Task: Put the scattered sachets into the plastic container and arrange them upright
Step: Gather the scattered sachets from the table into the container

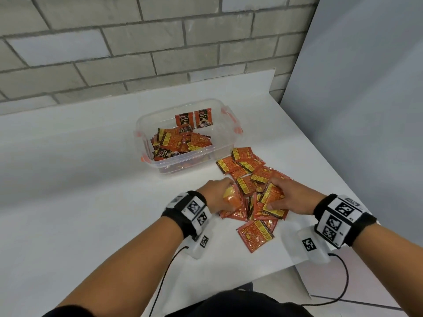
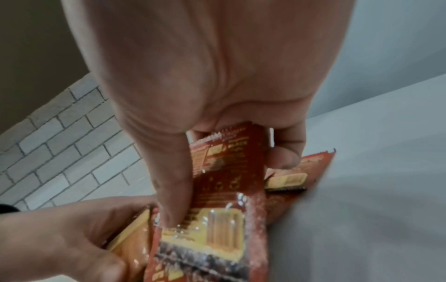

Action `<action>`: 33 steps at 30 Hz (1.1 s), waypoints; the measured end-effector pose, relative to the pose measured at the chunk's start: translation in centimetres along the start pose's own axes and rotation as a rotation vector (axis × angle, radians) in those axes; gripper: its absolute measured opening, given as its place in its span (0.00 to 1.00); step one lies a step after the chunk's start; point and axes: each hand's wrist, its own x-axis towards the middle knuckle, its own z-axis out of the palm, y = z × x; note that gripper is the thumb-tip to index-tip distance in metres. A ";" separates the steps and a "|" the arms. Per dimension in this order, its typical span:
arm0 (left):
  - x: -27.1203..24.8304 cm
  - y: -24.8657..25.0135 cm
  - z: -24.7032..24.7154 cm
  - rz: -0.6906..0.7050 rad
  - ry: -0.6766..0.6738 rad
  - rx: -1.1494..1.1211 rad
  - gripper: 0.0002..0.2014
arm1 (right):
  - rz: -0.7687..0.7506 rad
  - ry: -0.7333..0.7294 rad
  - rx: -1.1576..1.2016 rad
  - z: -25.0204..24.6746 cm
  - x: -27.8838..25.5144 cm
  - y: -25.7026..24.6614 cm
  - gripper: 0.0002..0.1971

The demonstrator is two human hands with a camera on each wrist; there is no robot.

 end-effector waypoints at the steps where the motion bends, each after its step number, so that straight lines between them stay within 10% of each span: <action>1: 0.4 0.4 0.6 -0.001 0.006 0.099 0.32 | 0.008 -0.002 -0.021 0.3 0.1 0.3 0.30; 11: 0.5 0.1 1.1 -0.017 0.162 0.281 0.28 | -0.018 0.034 0.054 0.4 0.5 0.5 0.20; 21: -4.1 -1.7 -3.6 0.004 0.296 -0.314 0.03 | -0.083 0.219 0.327 -2.2 3.7 -6.0 0.07; 28: -5.9 -7.1 -12.9 -0.196 0.763 -0.469 0.06 | -0.162 0.377 0.430 -3.9 11.0 -13.8 0.17; 33: -3.1 -9.3 -14.2 -0.380 0.567 -0.338 0.15 | -0.067 0.375 0.245 -2.9 17.2 -16.6 0.31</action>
